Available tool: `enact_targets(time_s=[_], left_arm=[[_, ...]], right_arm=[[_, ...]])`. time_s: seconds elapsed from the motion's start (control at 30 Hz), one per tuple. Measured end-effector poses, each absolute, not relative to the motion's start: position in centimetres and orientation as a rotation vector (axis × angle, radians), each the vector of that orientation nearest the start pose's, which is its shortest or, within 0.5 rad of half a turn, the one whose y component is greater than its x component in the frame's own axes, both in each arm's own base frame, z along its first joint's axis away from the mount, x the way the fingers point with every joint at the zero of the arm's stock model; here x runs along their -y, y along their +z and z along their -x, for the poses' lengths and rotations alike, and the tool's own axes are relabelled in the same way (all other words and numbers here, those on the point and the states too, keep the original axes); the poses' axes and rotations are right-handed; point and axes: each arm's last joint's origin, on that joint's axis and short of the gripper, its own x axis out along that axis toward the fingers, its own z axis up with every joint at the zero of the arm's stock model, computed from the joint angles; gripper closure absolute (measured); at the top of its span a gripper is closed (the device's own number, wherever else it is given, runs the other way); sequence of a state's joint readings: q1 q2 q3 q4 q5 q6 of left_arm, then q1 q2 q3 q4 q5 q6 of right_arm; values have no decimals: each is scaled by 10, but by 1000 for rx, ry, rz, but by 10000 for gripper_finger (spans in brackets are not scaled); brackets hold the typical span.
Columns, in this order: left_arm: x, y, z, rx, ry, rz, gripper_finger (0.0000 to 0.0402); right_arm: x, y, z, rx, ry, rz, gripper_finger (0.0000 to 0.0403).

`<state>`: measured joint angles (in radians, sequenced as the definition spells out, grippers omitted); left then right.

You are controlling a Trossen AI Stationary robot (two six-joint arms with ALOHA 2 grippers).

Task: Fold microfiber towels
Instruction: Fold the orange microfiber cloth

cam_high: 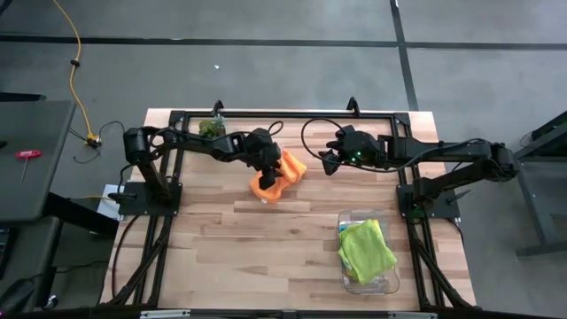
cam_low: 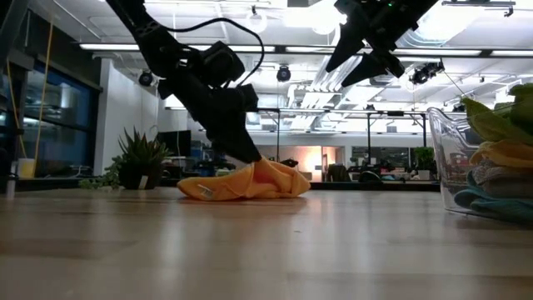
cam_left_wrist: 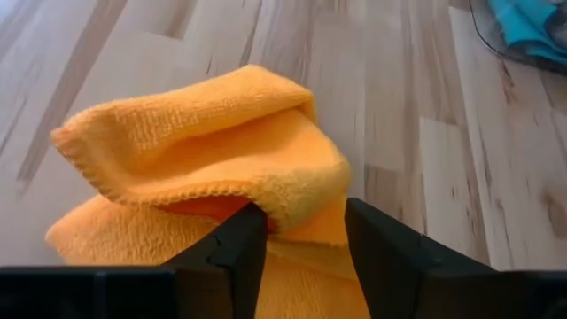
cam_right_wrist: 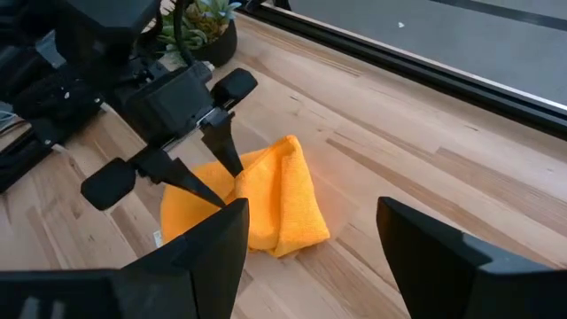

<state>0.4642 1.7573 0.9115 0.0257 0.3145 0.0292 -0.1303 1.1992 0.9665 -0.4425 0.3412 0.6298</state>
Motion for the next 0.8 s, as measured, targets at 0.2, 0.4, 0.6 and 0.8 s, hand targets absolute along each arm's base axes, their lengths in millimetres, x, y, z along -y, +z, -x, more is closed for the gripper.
enact_targets(time_s=[0.2,0.4,0.6,0.8], left_arm=[[-138,153,-314,-734,112,260,327],[-141,158,-316,-725,123,291,393],[-155,222,-318,-564,115,279,400],[-172,306,-293,-388,238,232,401]], right_arm=[[42,292,-247,-509,-649,-524,162],[42,292,-247,-509,-648,-522,162],[42,292,-247,-509,-650,-518,162],[42,296,-251,-476,-600,-501,162]])
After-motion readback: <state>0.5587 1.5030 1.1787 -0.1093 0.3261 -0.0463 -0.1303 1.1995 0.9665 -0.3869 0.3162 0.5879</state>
